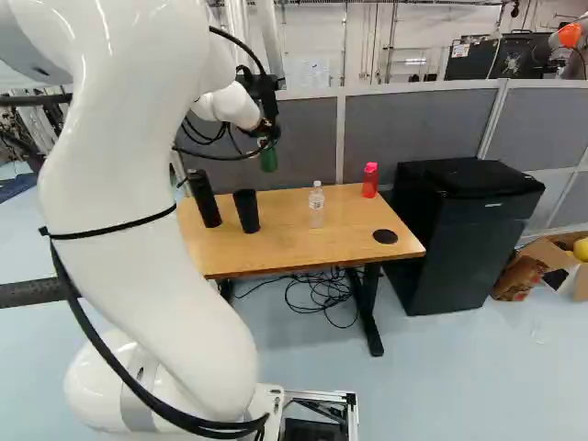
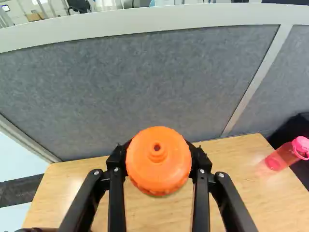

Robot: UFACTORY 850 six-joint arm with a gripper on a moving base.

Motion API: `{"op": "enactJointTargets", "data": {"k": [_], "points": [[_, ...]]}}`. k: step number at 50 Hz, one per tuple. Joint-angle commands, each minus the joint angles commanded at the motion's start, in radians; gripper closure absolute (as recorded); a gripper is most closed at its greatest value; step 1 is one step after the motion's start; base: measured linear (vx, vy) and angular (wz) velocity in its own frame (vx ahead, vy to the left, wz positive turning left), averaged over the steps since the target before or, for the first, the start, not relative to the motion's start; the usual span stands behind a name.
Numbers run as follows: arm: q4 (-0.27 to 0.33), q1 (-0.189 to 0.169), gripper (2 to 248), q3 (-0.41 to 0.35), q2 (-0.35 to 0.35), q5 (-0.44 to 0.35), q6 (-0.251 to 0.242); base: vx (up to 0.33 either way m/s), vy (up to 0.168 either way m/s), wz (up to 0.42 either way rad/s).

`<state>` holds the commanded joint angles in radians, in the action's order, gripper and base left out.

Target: Pick up the green bottle from the table

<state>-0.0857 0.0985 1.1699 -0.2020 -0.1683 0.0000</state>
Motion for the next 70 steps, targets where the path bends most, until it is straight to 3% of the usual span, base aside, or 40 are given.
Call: {"op": "enactJointTargets", "data": {"k": [18, 70], "points": [[0.0, 0.001, 216, -0.025, 0.023, 0.0, 0.0, -0.038, 0.004, 0.004], [0.0, 0.001, 216, -0.025, 0.023, 0.0, 0.0, -0.157, 0.0, 0.014]]}}
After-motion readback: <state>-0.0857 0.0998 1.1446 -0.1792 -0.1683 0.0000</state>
